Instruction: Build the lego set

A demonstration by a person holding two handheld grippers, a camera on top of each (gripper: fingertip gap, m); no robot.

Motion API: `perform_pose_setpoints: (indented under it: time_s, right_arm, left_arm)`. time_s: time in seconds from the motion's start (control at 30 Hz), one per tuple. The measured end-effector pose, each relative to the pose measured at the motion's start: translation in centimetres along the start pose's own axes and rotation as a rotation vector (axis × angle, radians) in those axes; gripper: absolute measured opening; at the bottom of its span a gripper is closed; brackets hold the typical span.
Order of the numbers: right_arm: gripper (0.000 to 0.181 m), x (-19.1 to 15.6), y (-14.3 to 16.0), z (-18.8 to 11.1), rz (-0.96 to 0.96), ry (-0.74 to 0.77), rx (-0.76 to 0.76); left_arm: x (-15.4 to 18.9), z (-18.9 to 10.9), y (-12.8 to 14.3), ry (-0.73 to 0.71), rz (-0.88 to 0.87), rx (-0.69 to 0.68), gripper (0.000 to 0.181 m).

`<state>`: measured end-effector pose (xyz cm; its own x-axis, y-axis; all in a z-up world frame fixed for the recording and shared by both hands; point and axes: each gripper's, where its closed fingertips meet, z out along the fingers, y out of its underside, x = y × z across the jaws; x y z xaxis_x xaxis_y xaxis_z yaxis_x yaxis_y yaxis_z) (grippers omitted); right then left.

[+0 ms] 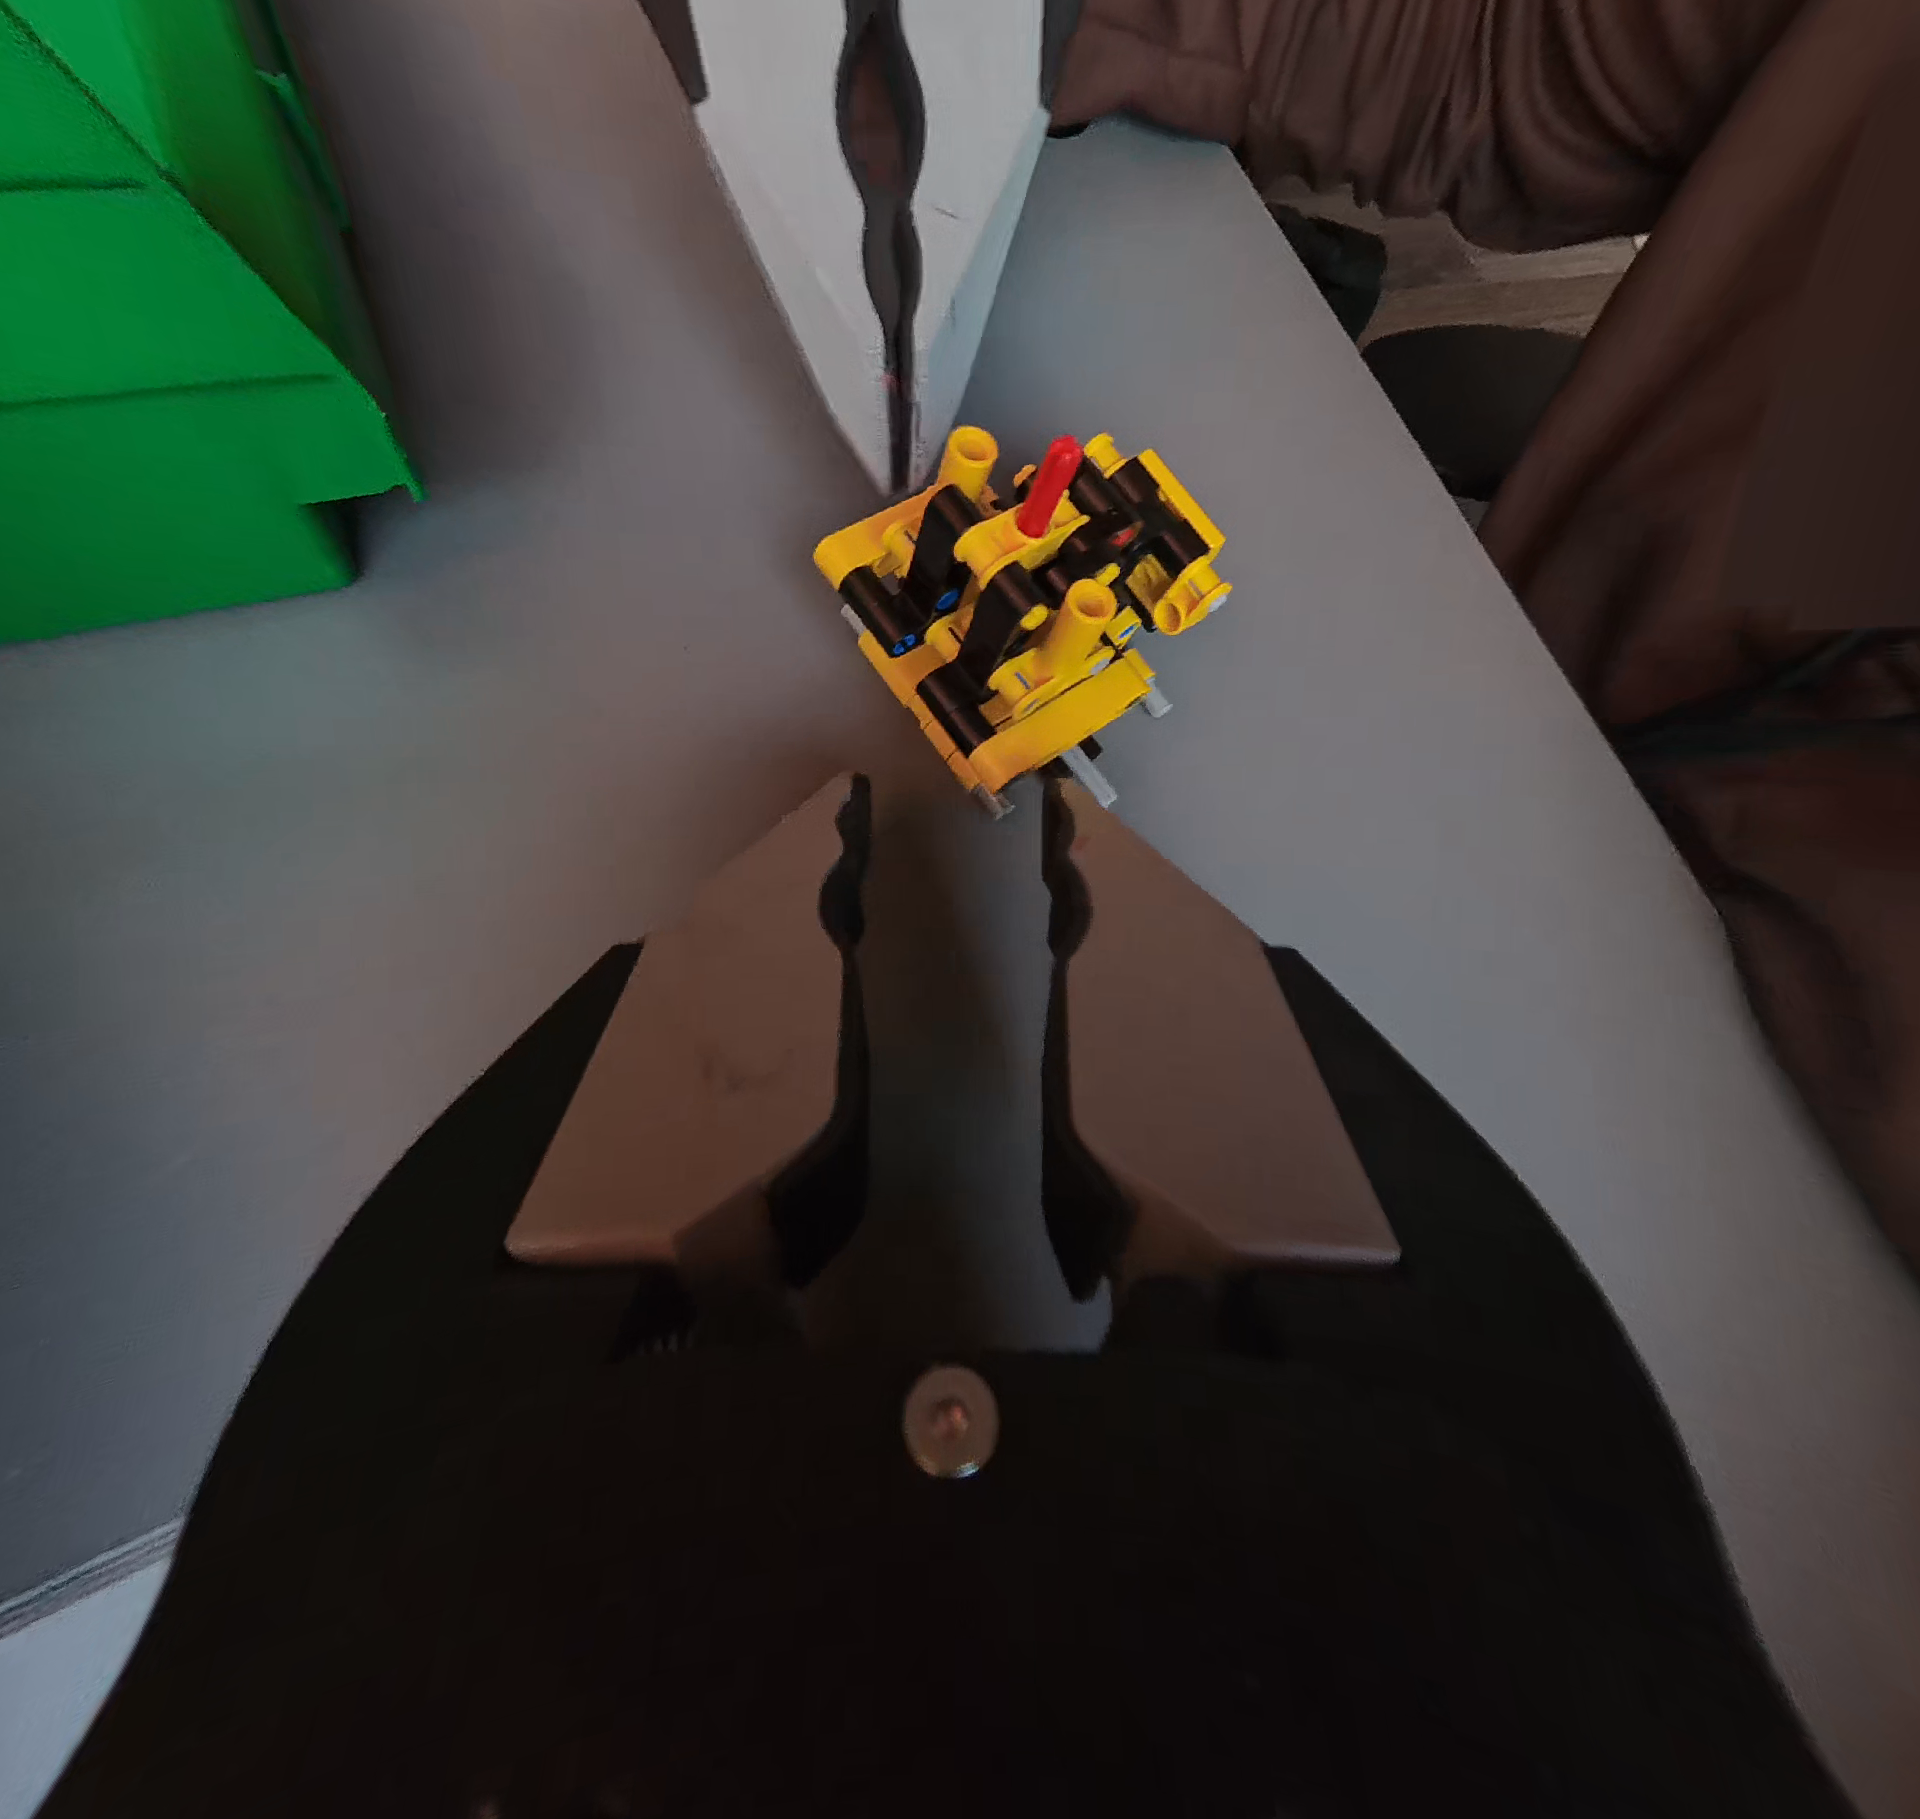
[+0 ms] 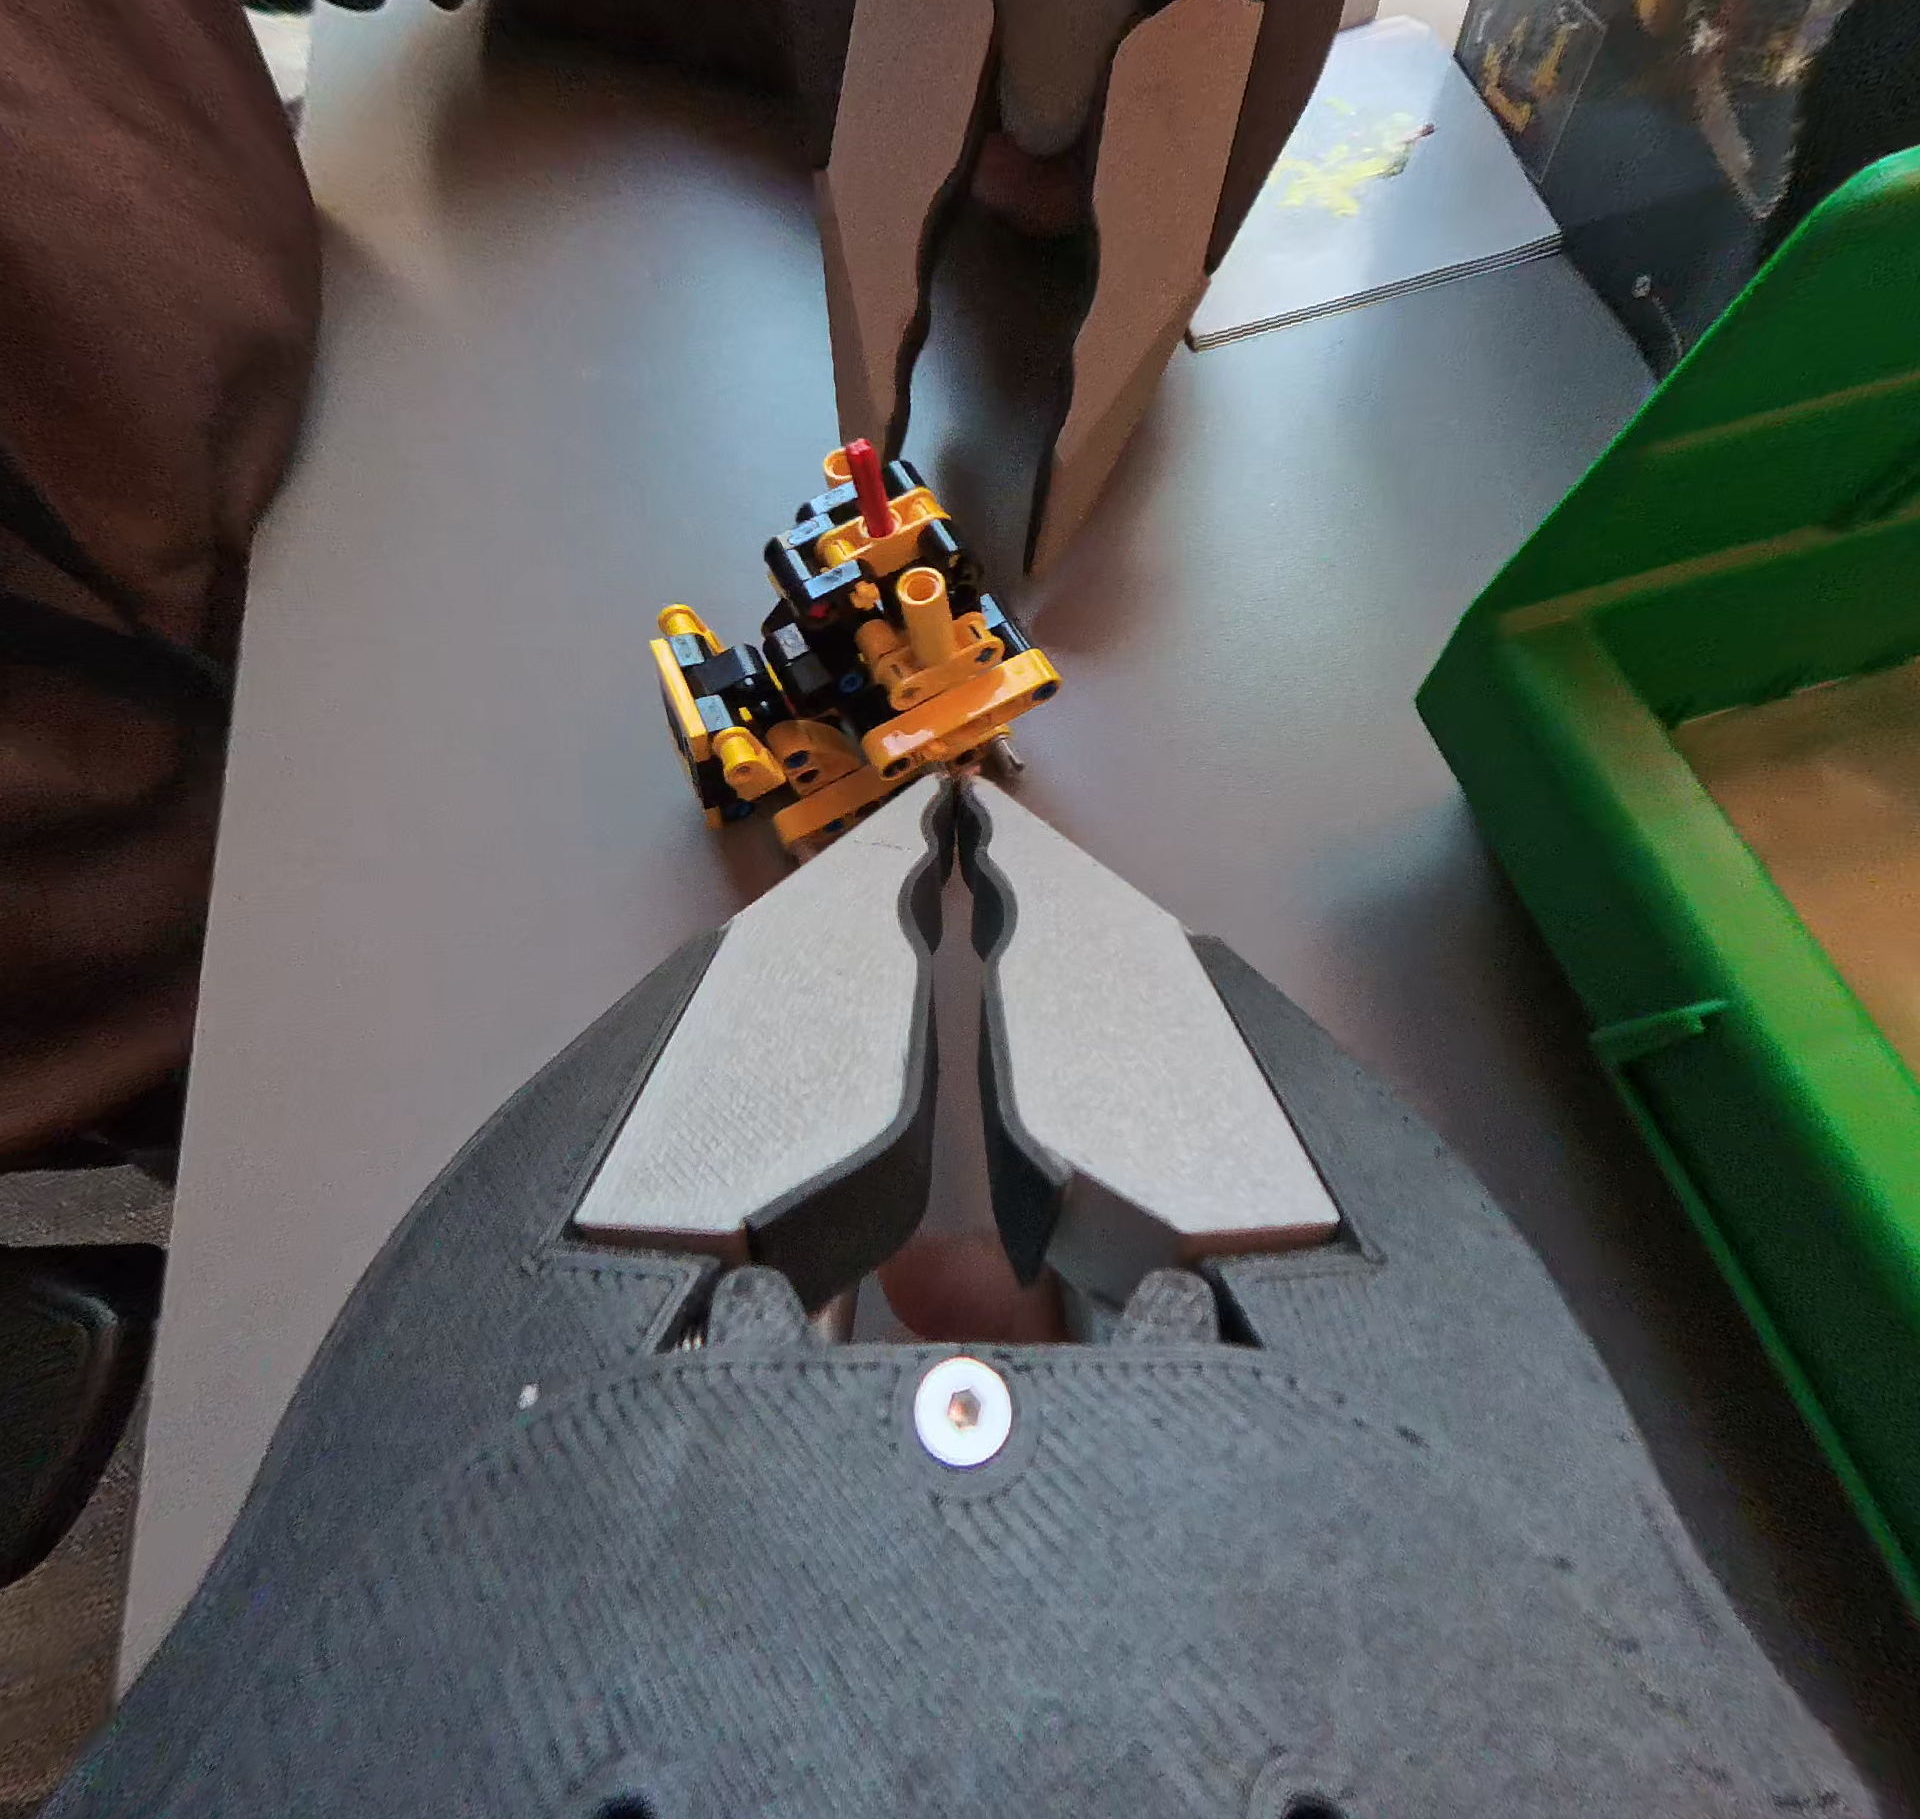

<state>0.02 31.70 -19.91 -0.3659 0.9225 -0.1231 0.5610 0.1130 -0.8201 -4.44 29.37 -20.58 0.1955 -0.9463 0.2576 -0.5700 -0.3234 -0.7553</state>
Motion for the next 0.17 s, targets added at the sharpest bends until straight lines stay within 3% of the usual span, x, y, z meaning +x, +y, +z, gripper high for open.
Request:
perform_pose_setpoints:
  time_s: [0.17]
  right_arm:
    - [0.0,-0.12,-0.1,-0.31,-0.002,0.034,0.02]
  left_arm:
    - [1.13,-0.49,-0.34,-0.014,-0.044,0.009,0.042]
